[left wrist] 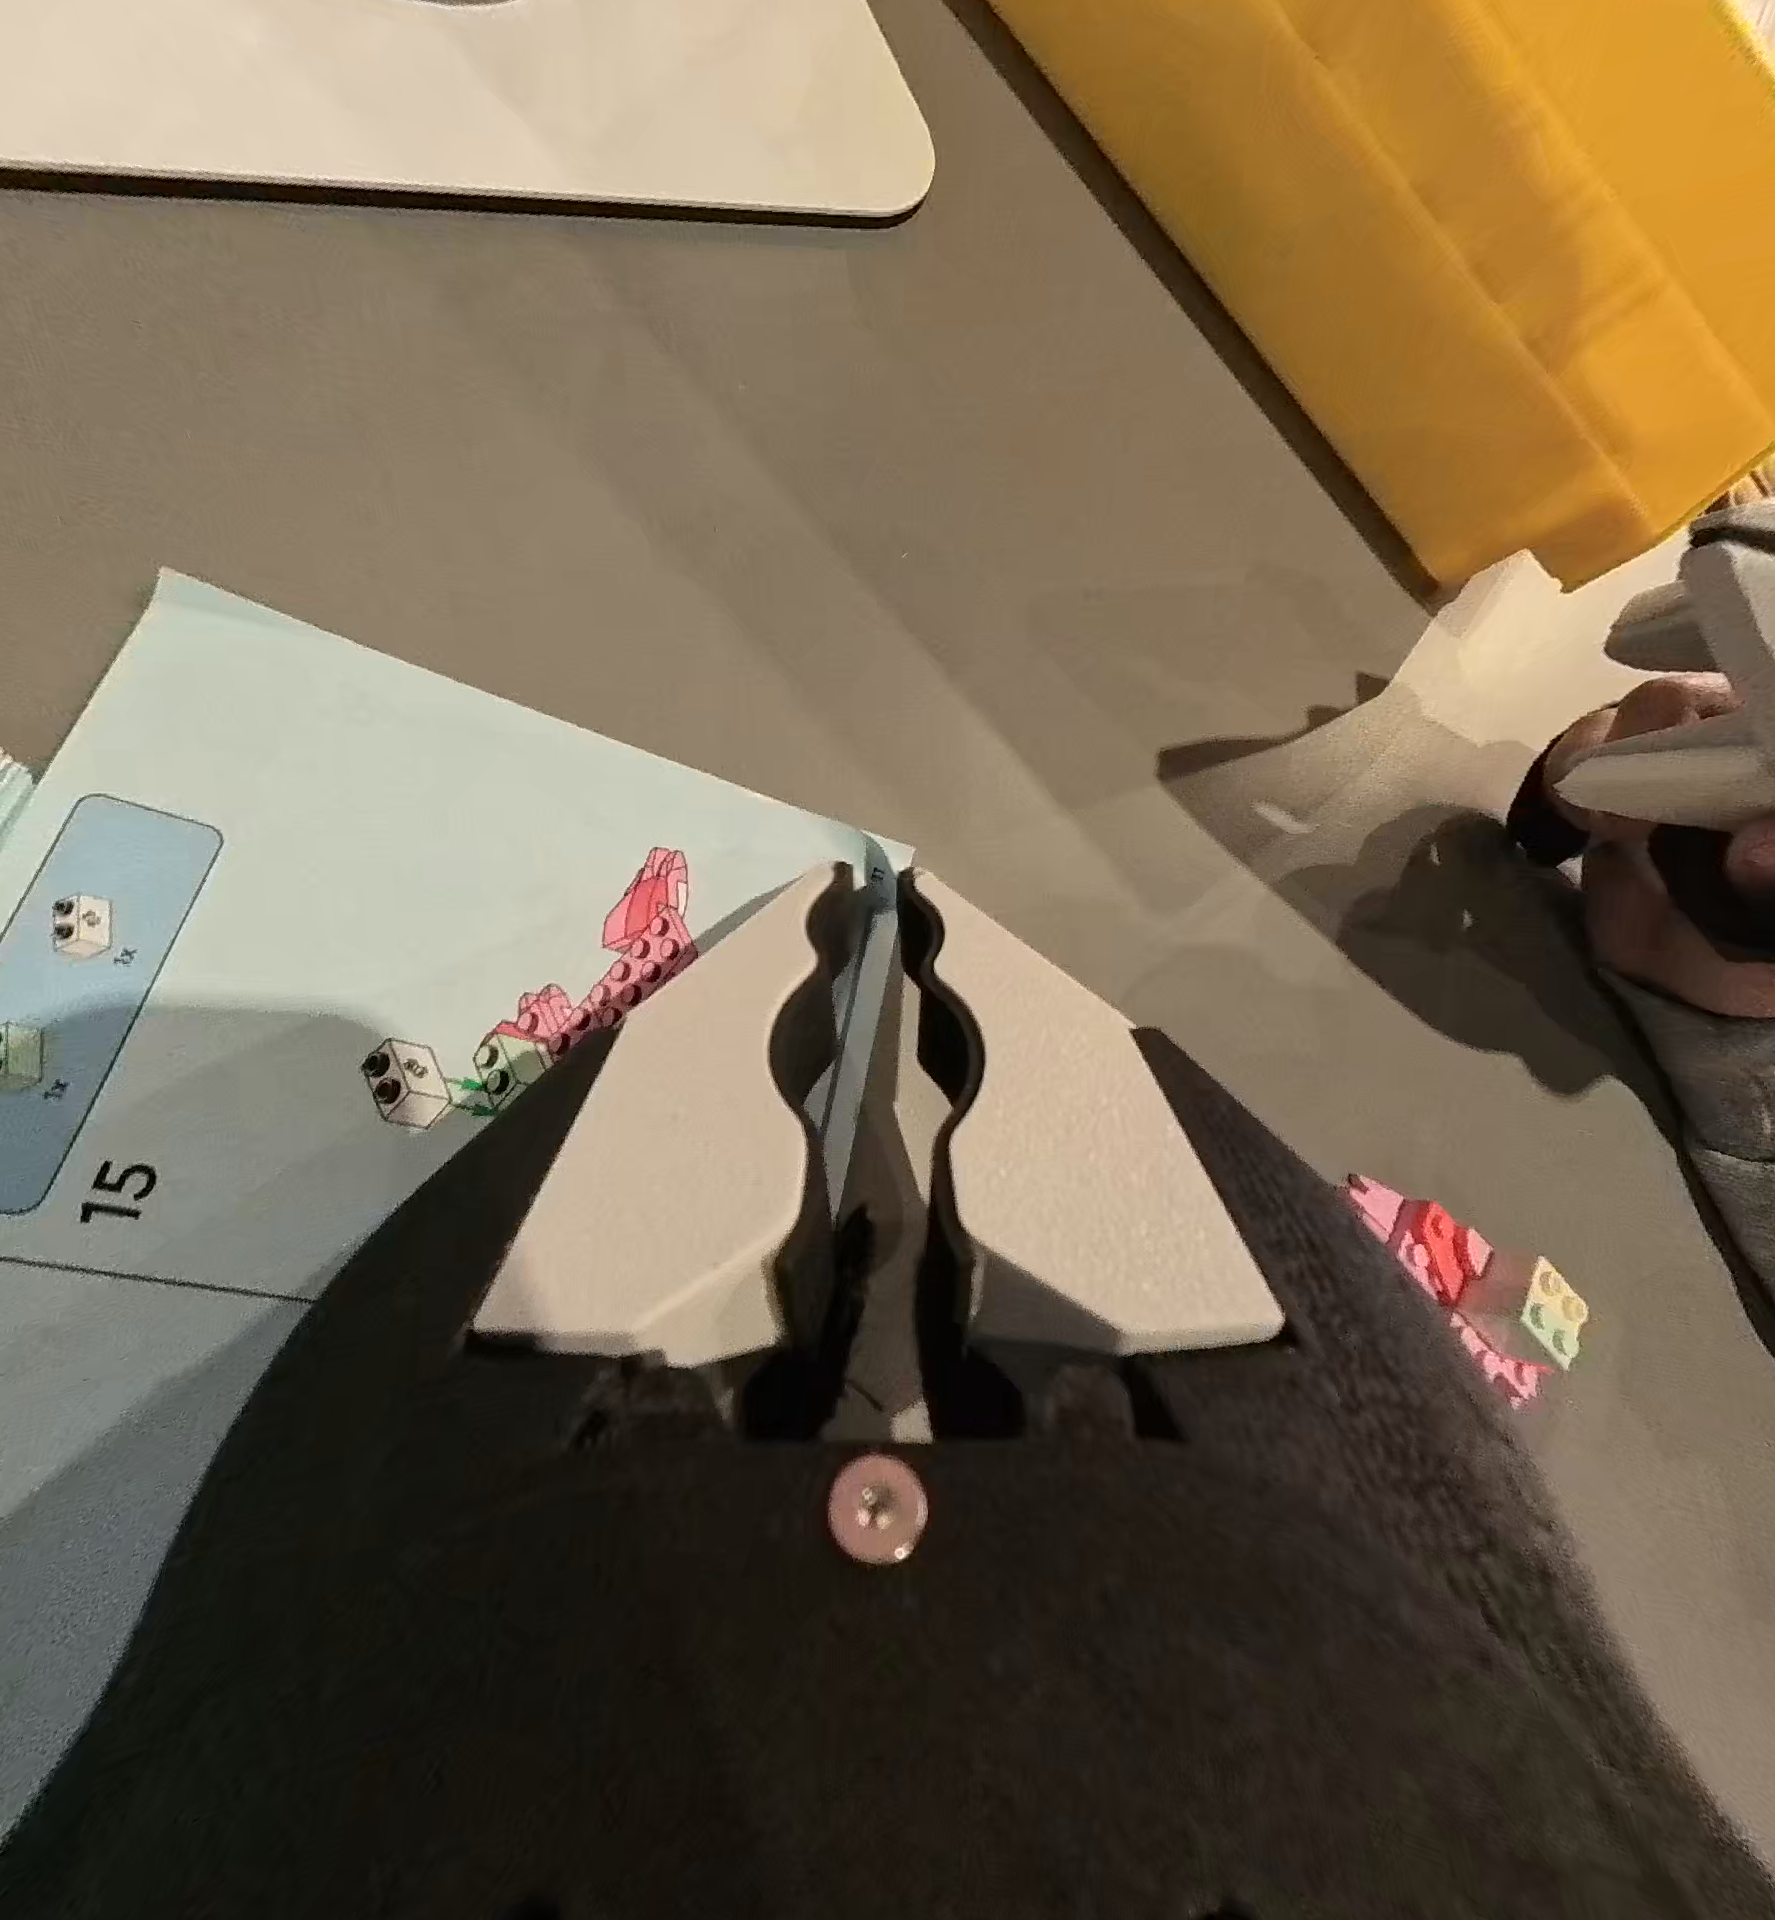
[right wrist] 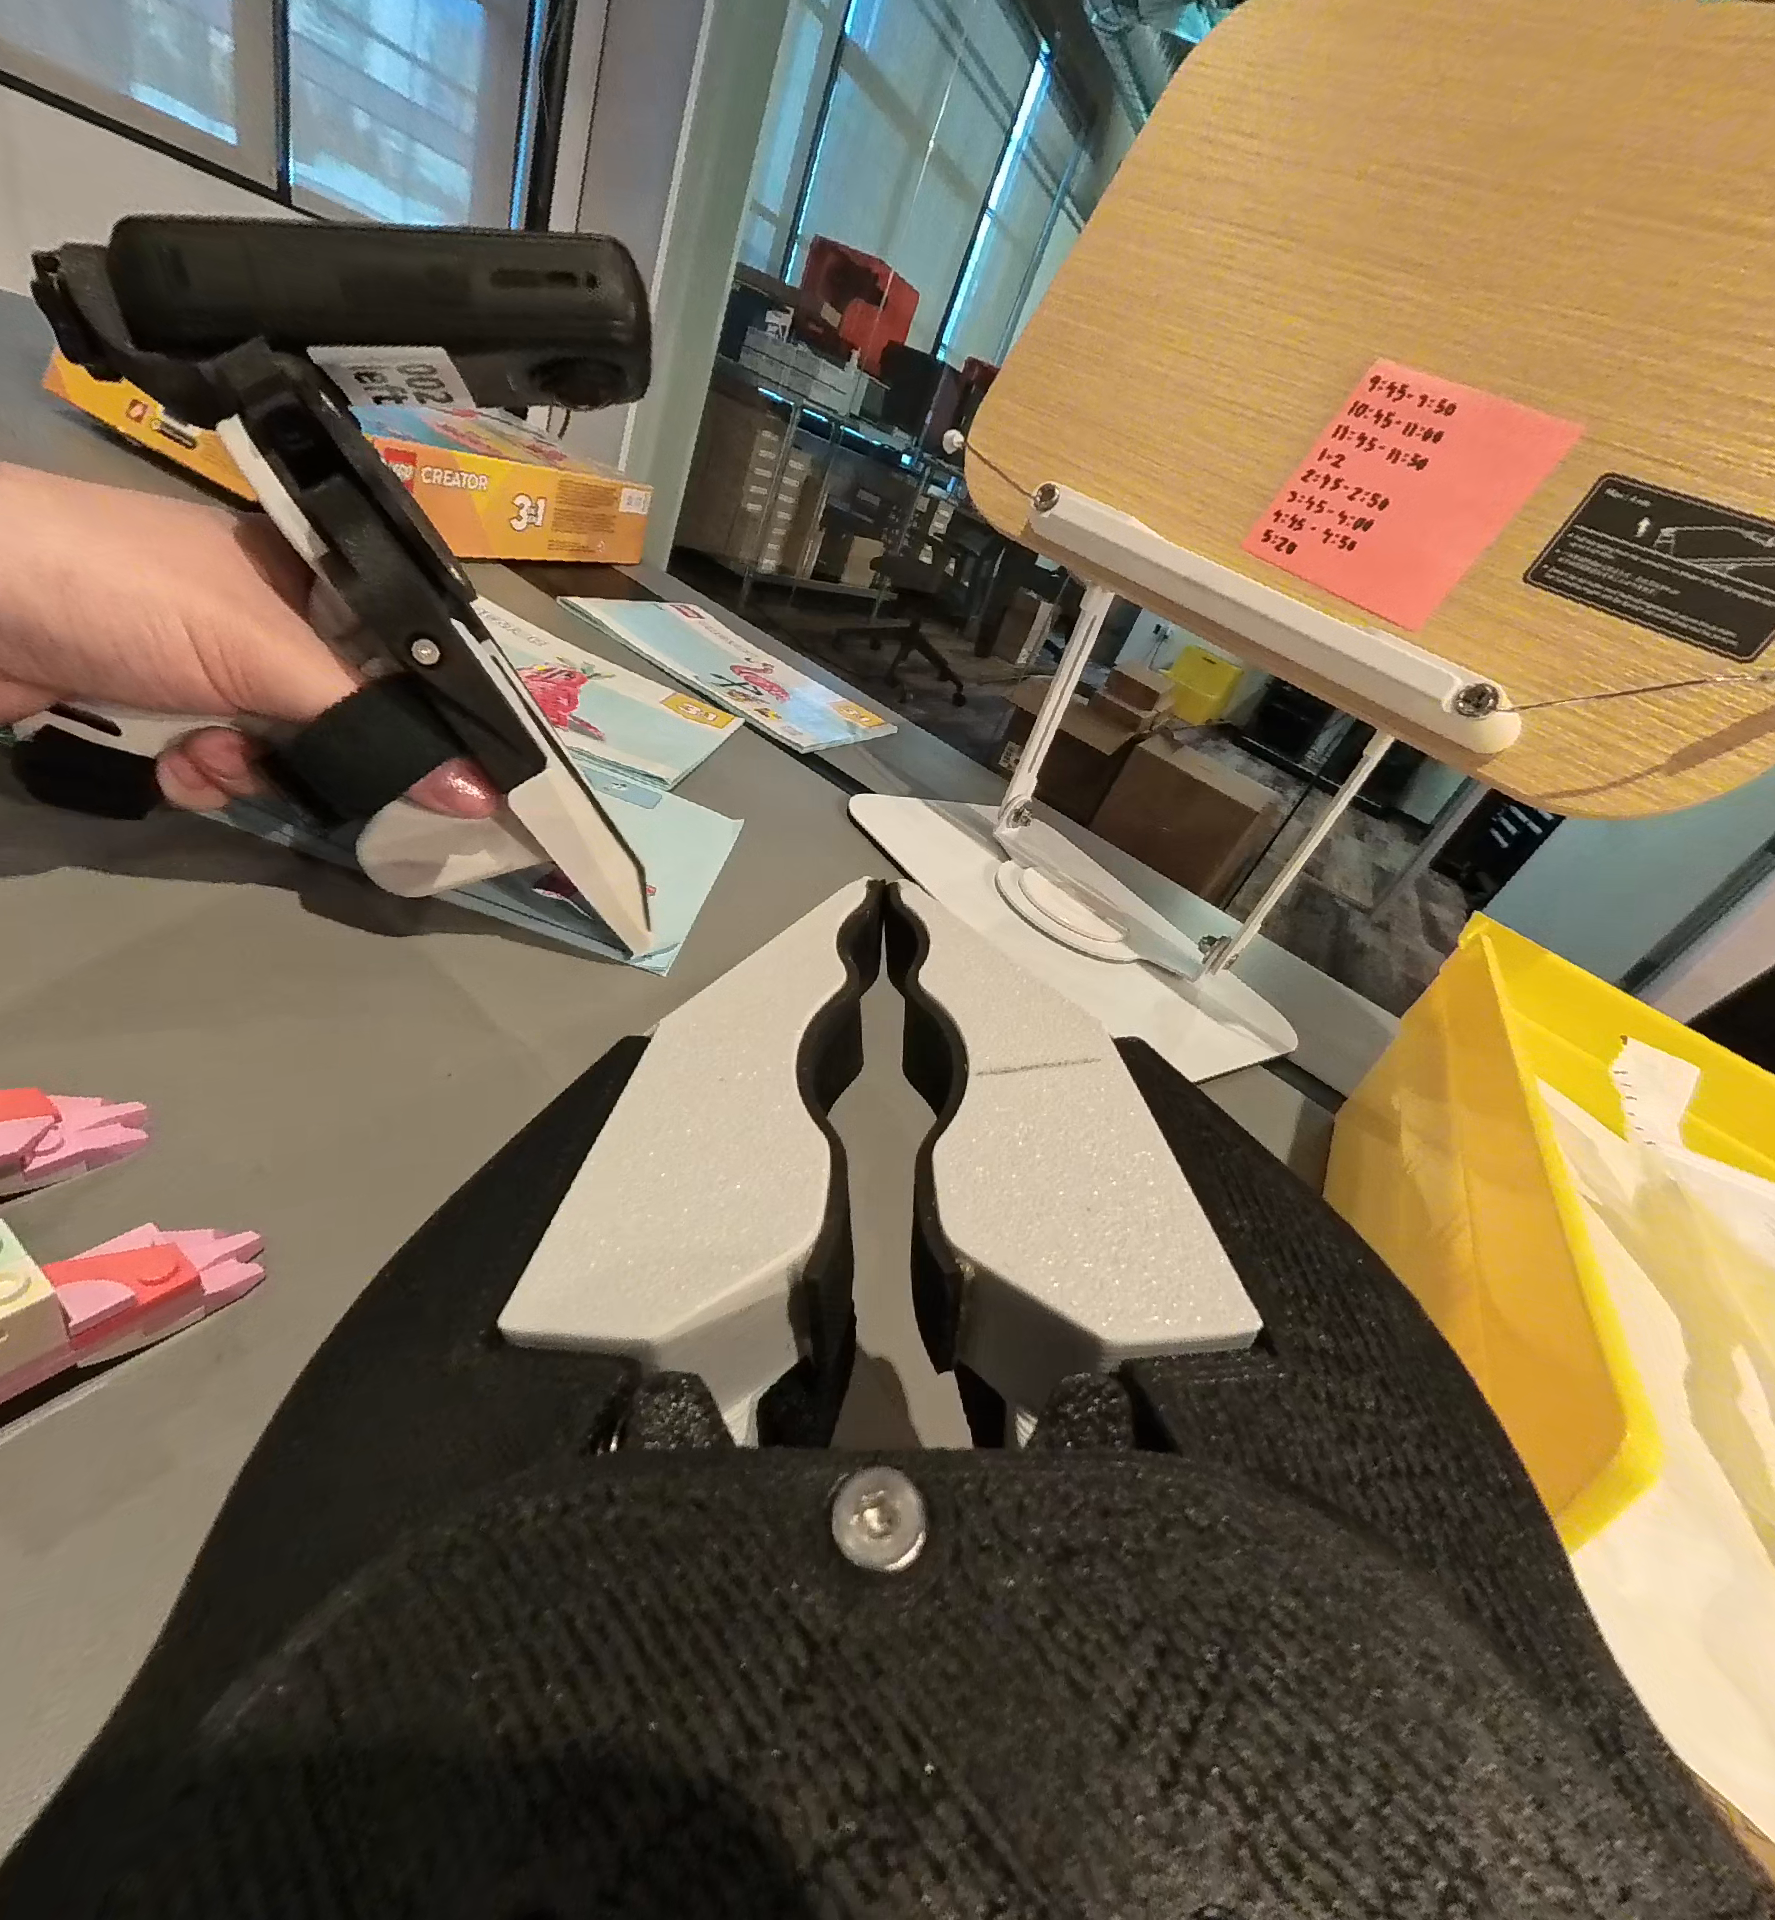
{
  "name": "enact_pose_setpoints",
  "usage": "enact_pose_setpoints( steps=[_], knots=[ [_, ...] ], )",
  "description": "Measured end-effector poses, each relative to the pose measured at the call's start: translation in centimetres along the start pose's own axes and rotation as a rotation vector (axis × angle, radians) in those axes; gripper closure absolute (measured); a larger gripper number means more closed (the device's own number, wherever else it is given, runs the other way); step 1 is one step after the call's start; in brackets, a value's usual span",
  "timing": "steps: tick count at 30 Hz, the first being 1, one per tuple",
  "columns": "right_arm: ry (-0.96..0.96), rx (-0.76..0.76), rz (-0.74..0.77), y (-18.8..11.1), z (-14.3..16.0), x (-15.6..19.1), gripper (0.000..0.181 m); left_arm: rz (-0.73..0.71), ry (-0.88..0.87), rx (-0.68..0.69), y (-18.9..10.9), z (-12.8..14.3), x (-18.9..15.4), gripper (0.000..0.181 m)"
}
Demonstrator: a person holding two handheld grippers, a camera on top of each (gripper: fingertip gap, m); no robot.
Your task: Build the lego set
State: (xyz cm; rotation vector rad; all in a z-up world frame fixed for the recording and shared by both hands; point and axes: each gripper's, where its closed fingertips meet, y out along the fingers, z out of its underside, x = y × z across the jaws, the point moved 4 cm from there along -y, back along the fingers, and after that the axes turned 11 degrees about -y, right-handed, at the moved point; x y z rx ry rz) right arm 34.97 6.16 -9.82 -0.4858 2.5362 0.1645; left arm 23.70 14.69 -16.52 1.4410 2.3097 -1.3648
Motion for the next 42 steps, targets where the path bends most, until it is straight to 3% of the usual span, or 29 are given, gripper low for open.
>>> enact_pose_setpoints(
  steps=[19, 23, 27, 31, 35, 36, 37, 42],
  knots=[
    [-0.005, -0.001, -0.005, 0.0, 0.0, 0.1, 0.181, -0.177, 0.16, 0.007, -0.2, -0.3, -0.5, 0.181],
    [-0.005, -0.002, -0.006, -0.1, 0.0, 0.1, 0.181, -0.276, 0.238, -0.008, -2.7, -0.4, 0.1, 0.181],
    [-0.009, 0.001, -0.011, -0.1, 0.0, 0.2, 0.181, -0.404, 0.349, -0.066, -8.0, 0.8, 1.3, 0.181],
    [-0.009, 0.006, -0.012, 0.4, -0.2, 0.4, 0.181, -0.344, 0.33, -0.155, -11.7, 2.6, 1.2, 0.181],
    [-0.03, 0.009, -0.015, 0.5, -0.3, 0.9, 0.181, -0.279, 0.351, -0.158, -10.0, 2.5, -0.7, 0.181],
    [-0.038, 0.01, -0.02, 0.5, -0.3, 1.0, 0.181, -0.272, 0.36, -0.145, -9.1, 2.1, -1.3, 0.162],
    [-0.042, 0.009, -0.025, 0.5, -0.3, 1.1, 0.181, -0.264, 0.366, -0.131, -8.0, 1.7, -1.8, 0.155],
    [-0.035, 0.003, -0.036, 0.4, -0.3, 1.1, 0.181, -0.267, 0.37, -0.075, -3.1, -0.4, -2.6, 0.156]
  ],
)
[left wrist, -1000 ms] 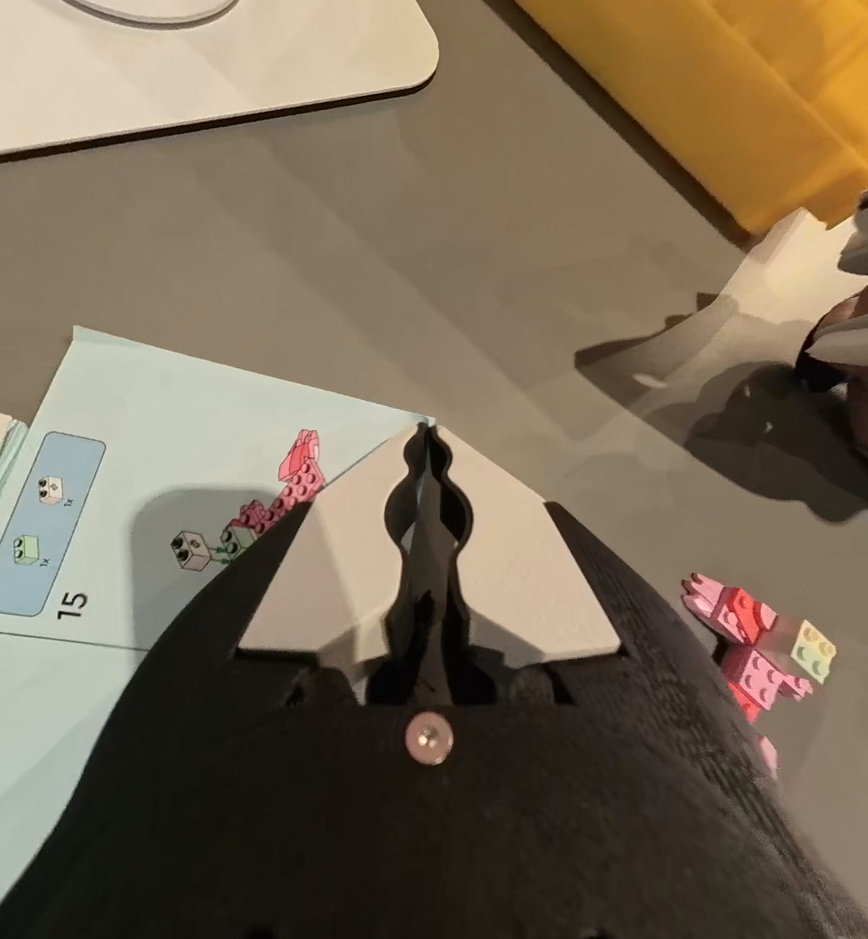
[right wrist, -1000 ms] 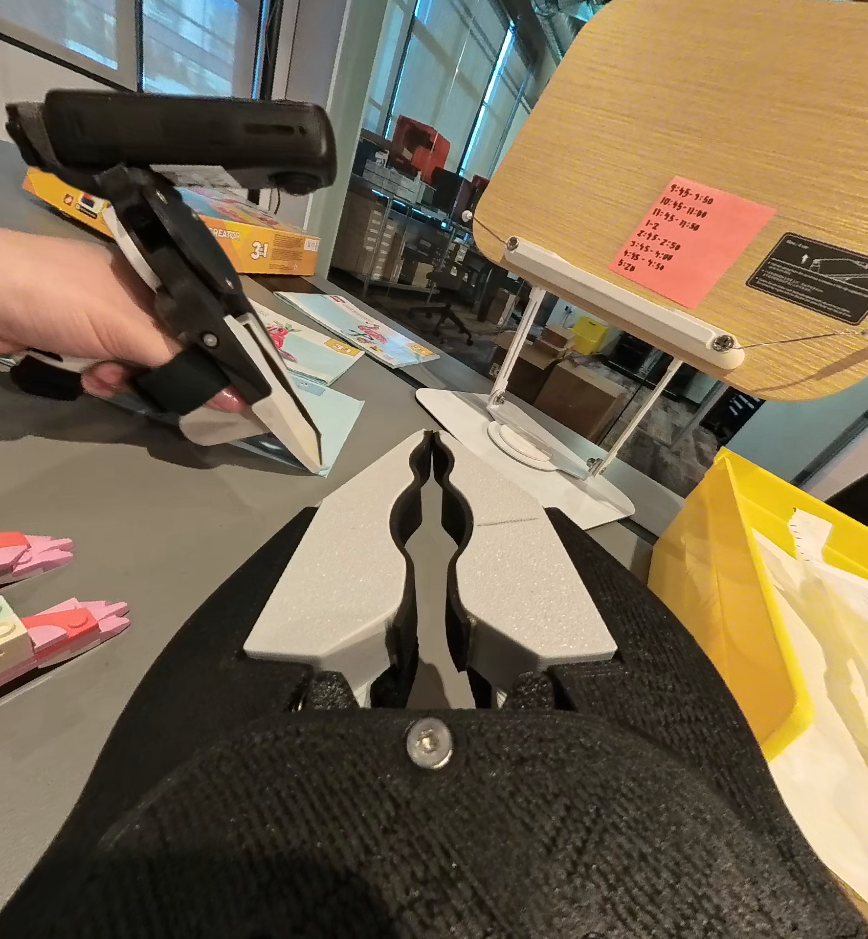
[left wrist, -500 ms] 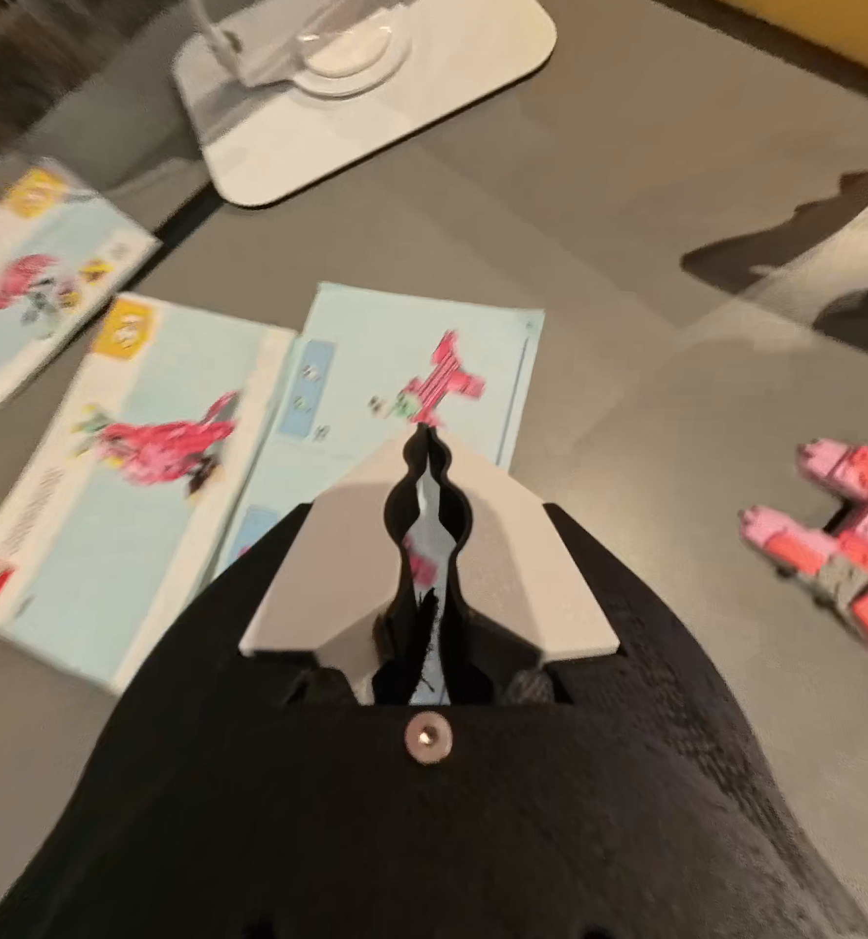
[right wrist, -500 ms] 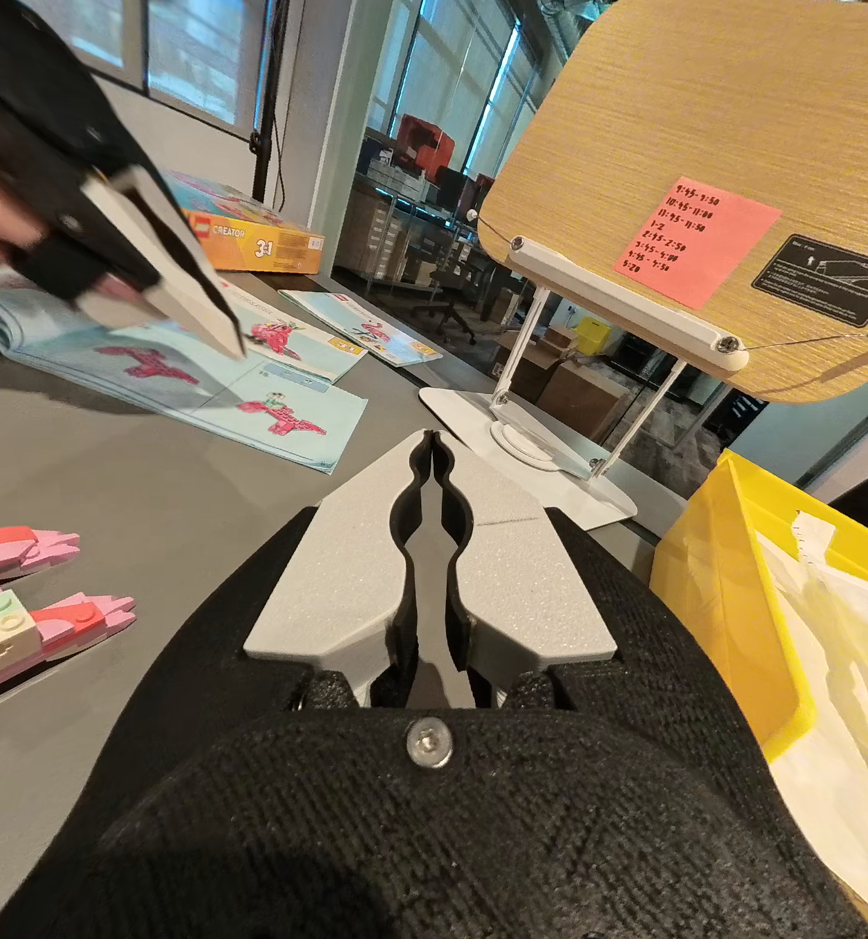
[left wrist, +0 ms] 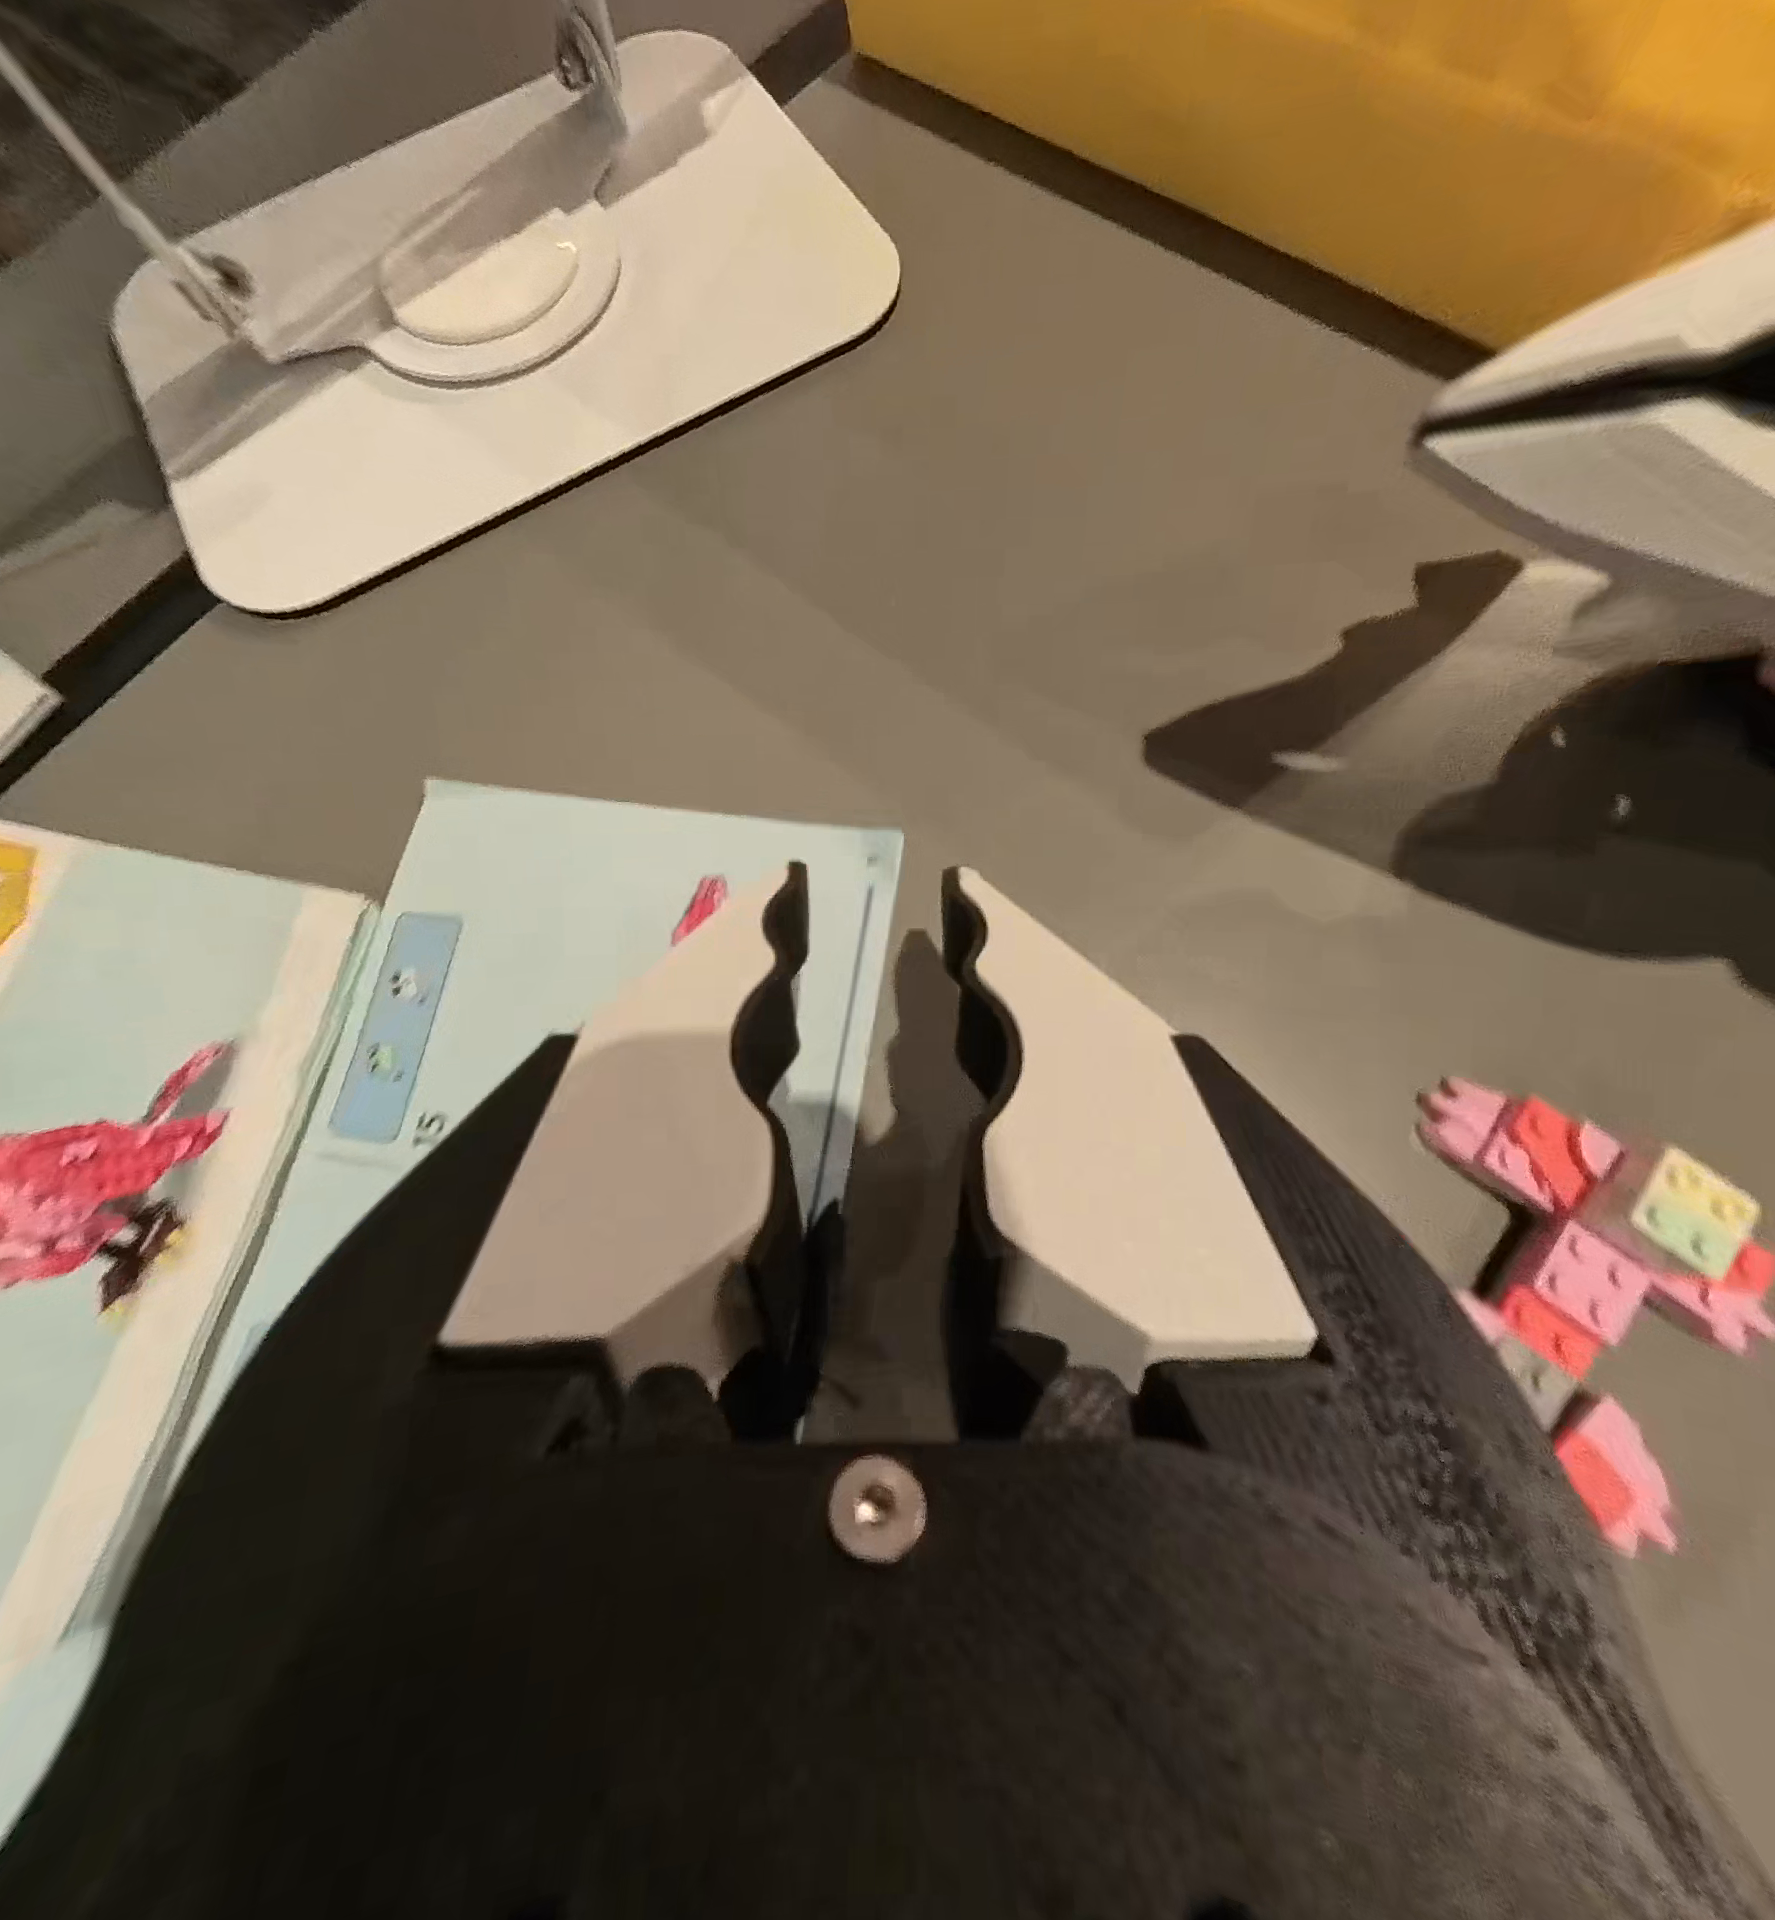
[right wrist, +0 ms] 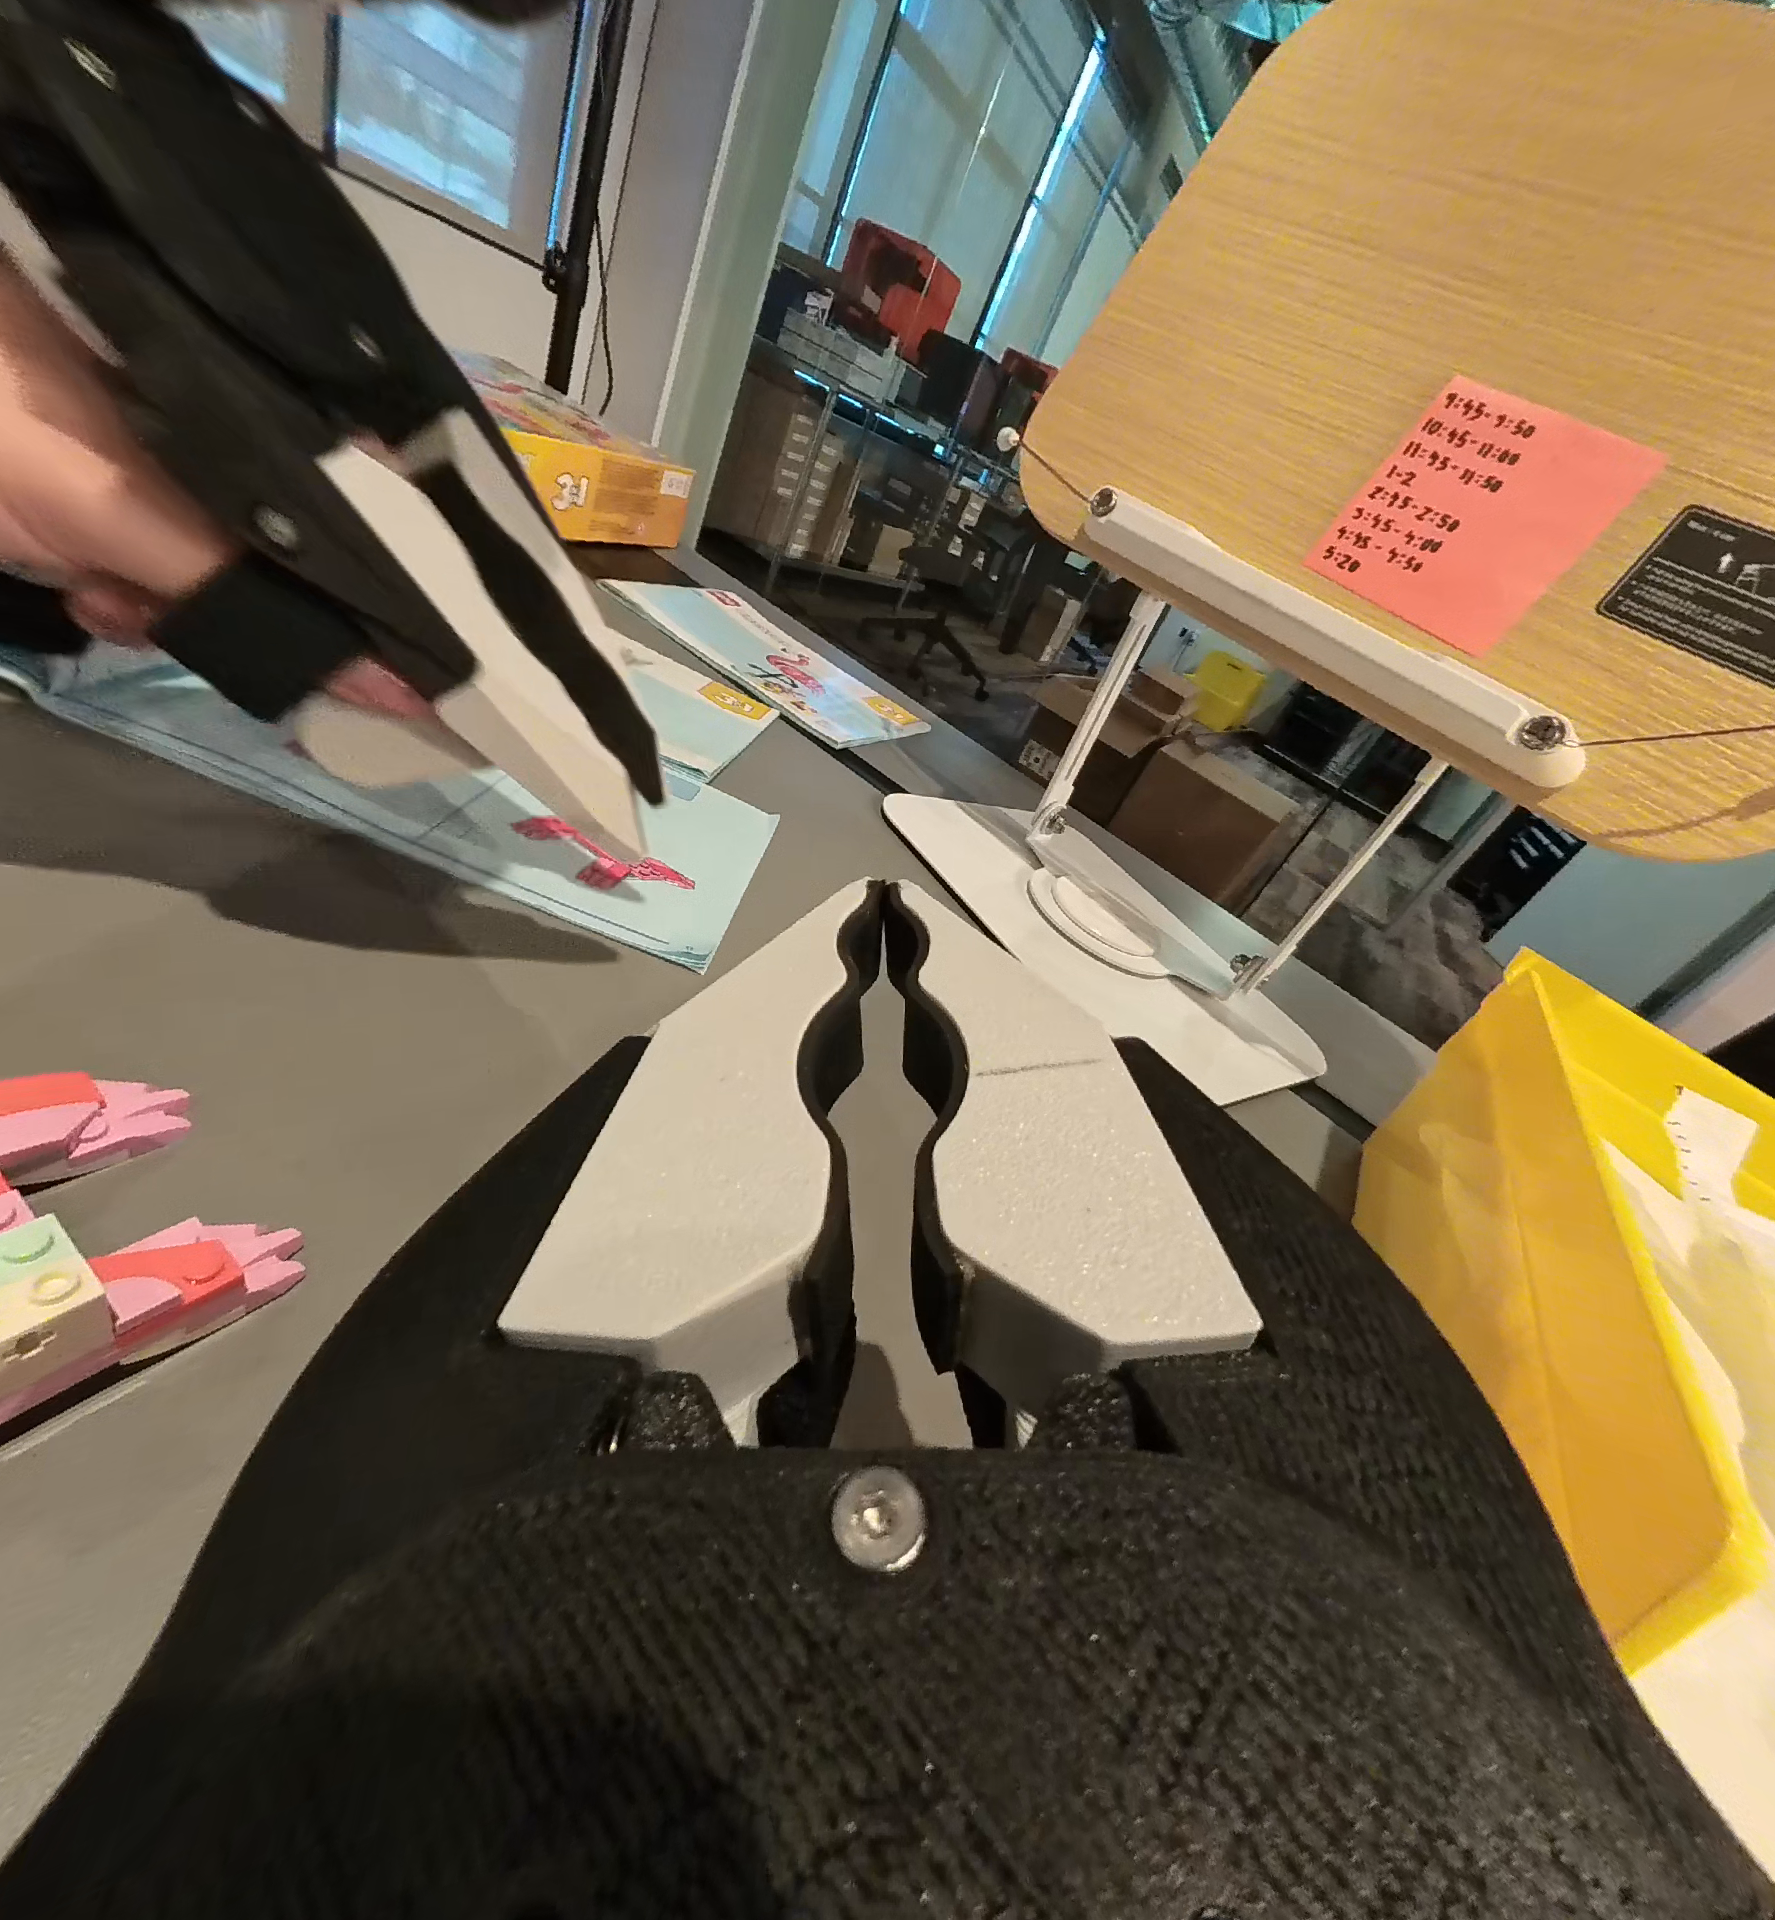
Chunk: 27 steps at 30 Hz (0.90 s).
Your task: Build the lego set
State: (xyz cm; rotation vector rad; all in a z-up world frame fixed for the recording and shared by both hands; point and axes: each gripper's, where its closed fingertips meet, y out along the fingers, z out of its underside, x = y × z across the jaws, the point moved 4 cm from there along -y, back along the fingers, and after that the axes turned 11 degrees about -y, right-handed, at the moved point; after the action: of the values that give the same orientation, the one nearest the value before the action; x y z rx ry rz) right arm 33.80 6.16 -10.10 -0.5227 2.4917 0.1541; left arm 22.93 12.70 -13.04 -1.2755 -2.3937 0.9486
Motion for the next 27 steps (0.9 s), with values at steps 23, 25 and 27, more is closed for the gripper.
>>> enact_pose_setpoints(
  steps=[23, 25, 27],
  knots=[
    [-0.009, 0.003, -0.018, 0.2, 0.0, 0.2, 0.181, 0.058, -0.079, 0.157, 3.7, 0.6, 0.5, 0.163],
    [-0.008, 0.002, -0.018, 0.1, 0.0, 0.2, 0.181, 0.031, -0.065, 0.156, 3.8, 0.6, 0.7, 0.166],
    [-0.007, 0.001, -0.018, 0.1, 0.0, 0.1, 0.181, 0.034, -0.074, 0.154, 3.8, 0.6, 0.6, 0.168]
  ],
)
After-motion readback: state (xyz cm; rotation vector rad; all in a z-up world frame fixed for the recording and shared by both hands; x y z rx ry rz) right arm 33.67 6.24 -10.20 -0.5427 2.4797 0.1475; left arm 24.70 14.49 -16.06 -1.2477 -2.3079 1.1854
